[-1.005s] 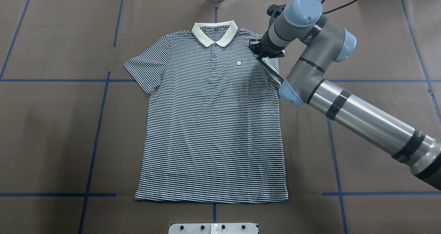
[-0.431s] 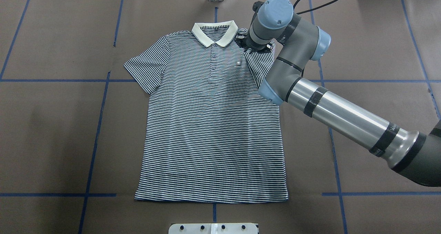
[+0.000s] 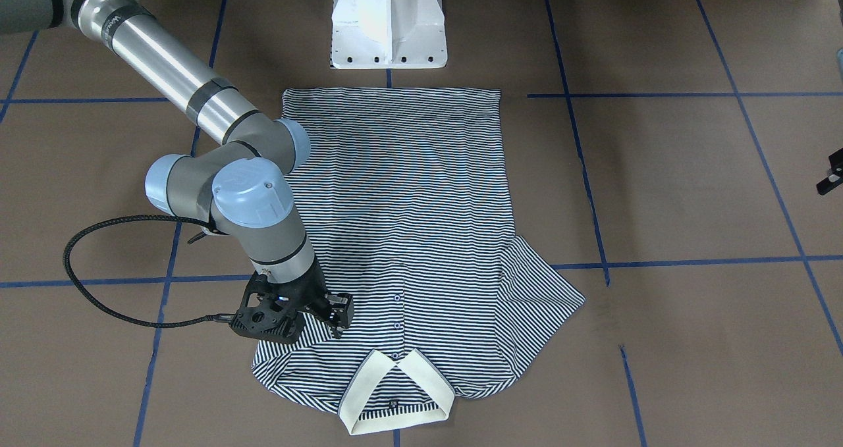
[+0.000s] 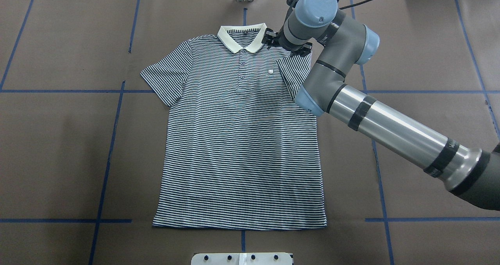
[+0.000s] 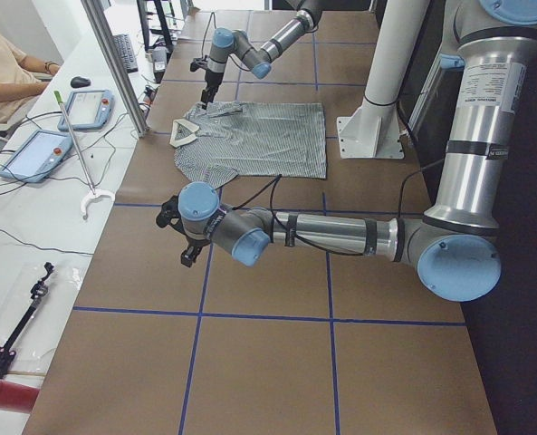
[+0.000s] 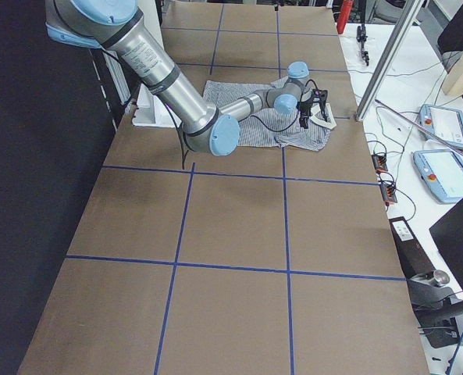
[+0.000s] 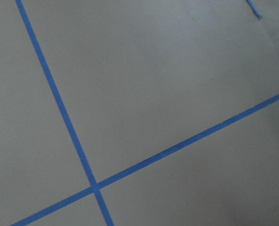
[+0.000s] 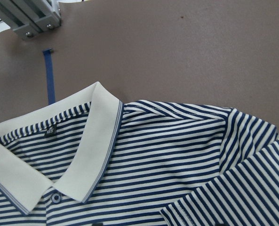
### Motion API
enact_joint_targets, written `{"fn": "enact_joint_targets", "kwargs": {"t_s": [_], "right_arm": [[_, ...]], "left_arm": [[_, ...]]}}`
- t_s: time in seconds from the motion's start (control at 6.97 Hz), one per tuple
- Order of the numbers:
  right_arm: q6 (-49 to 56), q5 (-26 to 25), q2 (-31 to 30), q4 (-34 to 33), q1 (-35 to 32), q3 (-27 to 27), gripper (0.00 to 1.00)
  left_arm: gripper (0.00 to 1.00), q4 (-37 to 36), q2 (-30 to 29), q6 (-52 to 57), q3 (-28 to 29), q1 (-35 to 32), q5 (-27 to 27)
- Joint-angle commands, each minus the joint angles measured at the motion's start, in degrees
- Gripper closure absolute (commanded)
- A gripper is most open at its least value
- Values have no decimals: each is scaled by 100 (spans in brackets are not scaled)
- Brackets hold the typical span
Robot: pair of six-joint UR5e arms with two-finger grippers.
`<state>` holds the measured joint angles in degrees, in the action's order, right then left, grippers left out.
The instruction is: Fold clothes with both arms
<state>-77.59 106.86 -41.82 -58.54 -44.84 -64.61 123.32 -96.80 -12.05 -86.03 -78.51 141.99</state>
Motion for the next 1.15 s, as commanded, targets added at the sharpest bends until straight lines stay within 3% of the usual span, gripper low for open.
{"fn": "enact_joint_targets", "kwargs": {"t_s": [0.0,0.29,0.57,1.0], "right_arm": [[-10,334,-1016,18,-95,-1355,0],[120,834,-2000,35,-576,-2115,0],[385,924,-2215,0,-945,-2029,0],[725,1459,-2383,27,-1396,-2038,0]], "left_arm": [[0,483,-660,-2256,33,1000,-66],[2,509,-1382,-4481,129,1817,-1064],[4,439,-2269,-4893,785,2469,-2135],[21,447,-2580,-4387,1454,2700,-2796]]}}
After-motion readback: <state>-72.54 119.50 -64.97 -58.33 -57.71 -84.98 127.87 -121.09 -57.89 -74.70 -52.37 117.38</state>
